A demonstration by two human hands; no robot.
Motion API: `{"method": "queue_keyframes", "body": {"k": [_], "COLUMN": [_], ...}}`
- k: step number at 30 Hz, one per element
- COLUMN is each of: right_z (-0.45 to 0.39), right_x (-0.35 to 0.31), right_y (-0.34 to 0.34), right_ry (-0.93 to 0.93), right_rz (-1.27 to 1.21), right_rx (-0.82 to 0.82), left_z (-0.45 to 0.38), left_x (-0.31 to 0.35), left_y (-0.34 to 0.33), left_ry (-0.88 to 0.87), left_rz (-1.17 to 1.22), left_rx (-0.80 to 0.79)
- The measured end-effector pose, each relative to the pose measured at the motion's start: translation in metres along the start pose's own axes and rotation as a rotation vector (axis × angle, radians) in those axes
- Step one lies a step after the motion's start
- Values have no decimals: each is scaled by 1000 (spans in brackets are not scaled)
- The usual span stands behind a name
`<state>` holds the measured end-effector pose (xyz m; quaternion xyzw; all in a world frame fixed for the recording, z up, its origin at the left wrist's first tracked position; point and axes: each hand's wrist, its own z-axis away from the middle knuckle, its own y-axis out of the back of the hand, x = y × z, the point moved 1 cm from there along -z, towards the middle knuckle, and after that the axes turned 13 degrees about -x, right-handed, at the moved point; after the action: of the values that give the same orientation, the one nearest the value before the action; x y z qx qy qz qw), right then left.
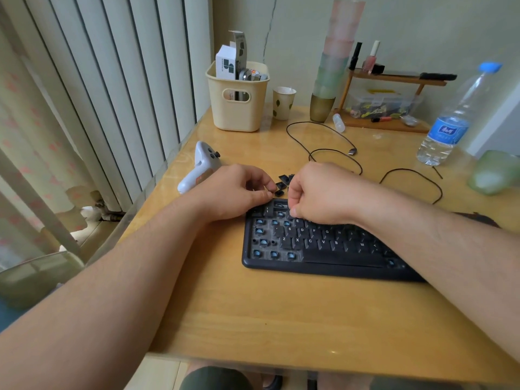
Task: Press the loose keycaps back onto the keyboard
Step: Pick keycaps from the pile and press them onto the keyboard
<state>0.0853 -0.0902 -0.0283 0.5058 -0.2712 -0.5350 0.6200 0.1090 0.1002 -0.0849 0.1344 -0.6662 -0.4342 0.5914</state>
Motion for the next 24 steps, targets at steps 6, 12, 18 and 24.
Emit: {"method": "queue_keyframes", "body": {"k": [6, 12, 18, 24], "right_z": [1, 5, 8, 4], "right_x": [-5, 8, 11, 13], "right_y": [-2, -9, -19, -18], "right_ry": [18, 99, 134, 127], "right_rz": [99, 29, 65, 3], "right_rx": [17, 61, 152, 157], "left_z": [0, 1, 1, 2], "left_x": [2, 0, 1, 1], "left_y": [0, 0, 0, 0], "left_ry": [4, 11, 12, 8], "left_rz": [1, 6, -8, -16], "left_rx": [-12, -5, 1, 0]}}
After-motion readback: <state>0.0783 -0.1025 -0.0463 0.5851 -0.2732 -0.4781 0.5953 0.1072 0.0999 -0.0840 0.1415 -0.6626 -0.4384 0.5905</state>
